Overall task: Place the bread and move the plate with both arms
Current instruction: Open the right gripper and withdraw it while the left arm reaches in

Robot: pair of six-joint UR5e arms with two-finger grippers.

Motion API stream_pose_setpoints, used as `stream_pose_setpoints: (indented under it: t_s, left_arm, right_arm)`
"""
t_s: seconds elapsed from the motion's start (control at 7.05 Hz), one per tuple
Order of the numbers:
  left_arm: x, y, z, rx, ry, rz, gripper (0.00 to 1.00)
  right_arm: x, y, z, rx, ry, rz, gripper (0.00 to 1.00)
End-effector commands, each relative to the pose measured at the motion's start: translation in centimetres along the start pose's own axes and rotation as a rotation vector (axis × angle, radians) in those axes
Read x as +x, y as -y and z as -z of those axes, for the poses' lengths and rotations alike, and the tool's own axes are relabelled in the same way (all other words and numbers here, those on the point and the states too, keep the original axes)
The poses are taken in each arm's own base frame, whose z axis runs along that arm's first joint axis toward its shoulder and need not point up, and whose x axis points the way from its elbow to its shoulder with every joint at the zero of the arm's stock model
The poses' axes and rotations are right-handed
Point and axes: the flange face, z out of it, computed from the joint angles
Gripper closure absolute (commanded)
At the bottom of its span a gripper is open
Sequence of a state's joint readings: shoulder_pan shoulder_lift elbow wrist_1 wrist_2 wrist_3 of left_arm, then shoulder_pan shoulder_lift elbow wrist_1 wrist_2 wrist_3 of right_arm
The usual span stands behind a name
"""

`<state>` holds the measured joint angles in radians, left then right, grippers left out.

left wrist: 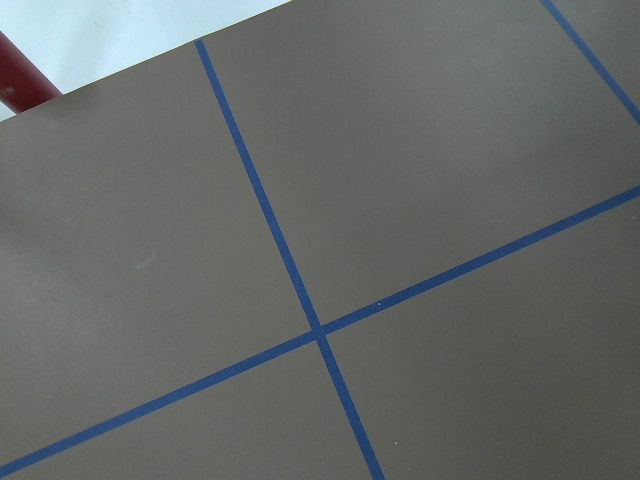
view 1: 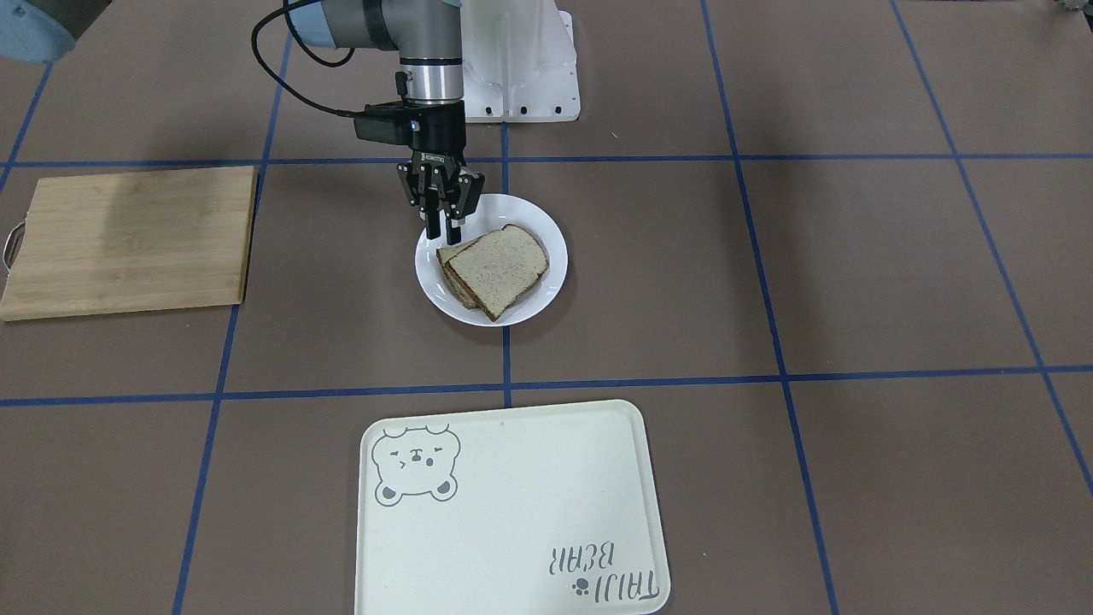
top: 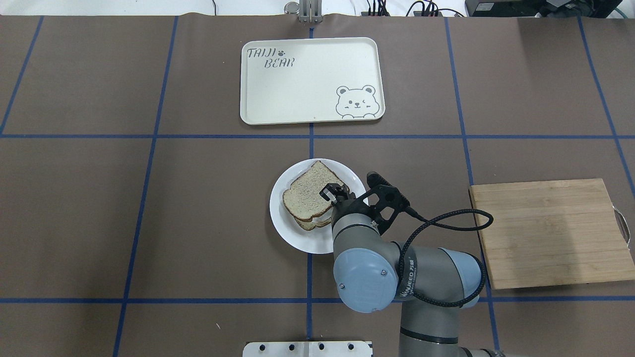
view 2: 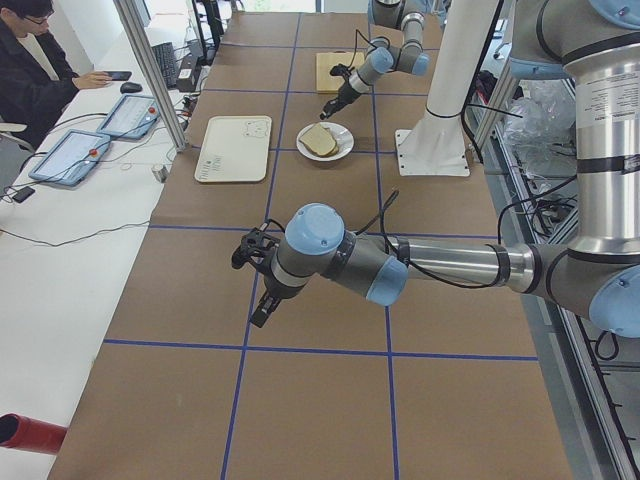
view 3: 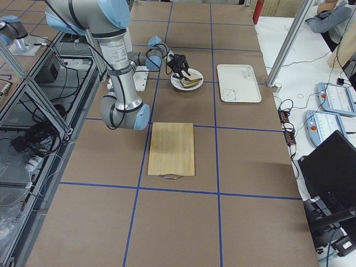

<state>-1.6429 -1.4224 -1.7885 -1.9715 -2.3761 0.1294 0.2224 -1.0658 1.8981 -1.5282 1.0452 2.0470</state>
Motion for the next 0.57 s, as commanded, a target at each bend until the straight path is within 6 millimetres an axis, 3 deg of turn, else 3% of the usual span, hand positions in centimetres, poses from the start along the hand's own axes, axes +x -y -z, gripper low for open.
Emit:
stream_pose_setpoints:
  t_s: [0.0,0.14,0.28,0.43]
  left_arm:
    - [0.3,0.6,0.3,0.018,0.000,-0.020,0.01]
    - [1.4,1.7,0.0,0.026,-0.030,-0.028,0.01]
    - [5.0,6.8,-1.4,0.036,-0.086,-0.022,0.01]
    - [8.7,9.9,-3.0,0.048,-0.127,0.020,0.01]
  right_arm:
    - [-0.4,5.8,0.7,-0.081,-0.028,0.121,0.00]
    - [-0.5,11.2,-0.8,-0.130,-0.072,0.211,0.00]
    - [0.2,17.3,-2.0,-0.191,-0.112,0.298,0.00]
    - [1.6,23.5,-2.7,-0.264,-0.133,0.432,0.00]
